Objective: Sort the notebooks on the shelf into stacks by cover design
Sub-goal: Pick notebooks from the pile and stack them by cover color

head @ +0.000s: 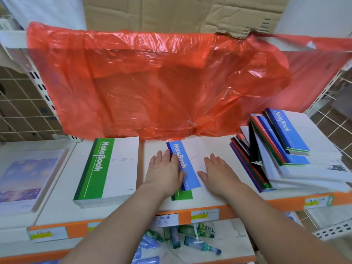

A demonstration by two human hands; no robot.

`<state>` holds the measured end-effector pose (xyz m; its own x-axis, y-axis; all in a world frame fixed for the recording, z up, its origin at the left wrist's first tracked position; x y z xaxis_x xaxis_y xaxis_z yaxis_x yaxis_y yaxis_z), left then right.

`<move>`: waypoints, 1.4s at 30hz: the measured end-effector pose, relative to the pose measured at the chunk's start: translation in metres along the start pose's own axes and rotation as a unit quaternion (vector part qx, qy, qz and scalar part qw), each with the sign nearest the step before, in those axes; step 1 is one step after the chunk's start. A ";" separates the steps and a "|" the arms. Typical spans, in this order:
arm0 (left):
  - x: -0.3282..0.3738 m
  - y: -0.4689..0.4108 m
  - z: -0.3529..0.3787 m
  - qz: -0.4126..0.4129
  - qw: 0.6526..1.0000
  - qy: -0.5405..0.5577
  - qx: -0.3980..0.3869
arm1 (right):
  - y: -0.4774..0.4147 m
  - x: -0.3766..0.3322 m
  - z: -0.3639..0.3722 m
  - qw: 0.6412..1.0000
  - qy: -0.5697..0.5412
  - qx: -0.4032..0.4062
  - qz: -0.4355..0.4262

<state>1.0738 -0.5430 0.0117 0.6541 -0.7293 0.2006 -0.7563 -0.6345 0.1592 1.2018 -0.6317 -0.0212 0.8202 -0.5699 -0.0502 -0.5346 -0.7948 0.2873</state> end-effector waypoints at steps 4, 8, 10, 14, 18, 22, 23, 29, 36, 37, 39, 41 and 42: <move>-0.002 0.000 0.007 -0.017 1.000 0.008 -0.005 | 0.001 -0.011 0.010 0.999 0.024 -0.025 -0.030; -0.006 0.001 0.008 -0.032 0.999 0.013 0.001 | 0.005 -0.039 0.017 0.998 0.006 -0.035 -0.057; -0.008 0.001 0.008 -0.038 0.999 0.017 0.006 | 0.006 -0.046 0.024 0.998 0.007 -0.047 -0.046; -0.015 0.002 0.009 -0.048 0.999 0.019 0.012 | 0.006 -0.053 0.023 0.998 0.040 -0.035 -0.026; -0.017 0.000 0.010 -0.043 0.998 0.022 0.032 | 0.016 -0.070 -0.002 0.994 0.075 0.032 -0.077; -0.014 0.005 -0.006 -0.040 0.994 0.059 0.086 | 0.021 -0.067 -0.025 0.987 0.075 0.102 -0.099; -0.015 0.007 -0.012 -0.053 0.988 0.105 0.105 | 0.025 -0.067 -0.030 0.986 0.062 0.115 -0.105; -0.040 0.005 -0.003 -0.191 0.831 0.517 0.076 | 0.063 -0.095 -0.053 0.949 -0.099 0.164 -0.250; -0.072 0.023 -0.049 -0.210 0.908 0.329 0.154 | 0.016 -0.062 -0.011 0.988 -0.052 0.110 -0.096; -0.077 0.026 -0.051 -0.213 0.914 0.307 0.156 | 0.011 -0.064 0.002 0.994 -0.009 0.075 -0.077; -0.084 0.031 -0.055 -0.215 0.921 0.282 0.160 | 0.007 -0.068 0.019 0.998 0.028 0.026 -0.043; -0.091 0.036 -0.058 -0.216 0.924 0.269 0.165 | 0.006 -0.073 0.025 0.999 0.033 0.003 -0.015; -0.094 0.038 -0.059 -0.217 0.924 0.268 0.166 | 0.006 -0.074 0.026 0.999 0.034 -0.004 -0.005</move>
<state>0.9831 -0.4835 0.0556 0.7286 -0.2122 0.6513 -0.3207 -0.9458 0.0506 1.1322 -0.5995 -0.0406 0.8379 -0.5457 0.0123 -0.5246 -0.7989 0.2942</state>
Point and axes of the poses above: each hand's wrist, its own y-axis away from the middle knuckle, its own z-axis out of the palm, x = y × z, the point moved 10 cm from there along -y, towards the middle knuckle, and after that the axes turned 4 degrees about y, right-handed, at the moved point
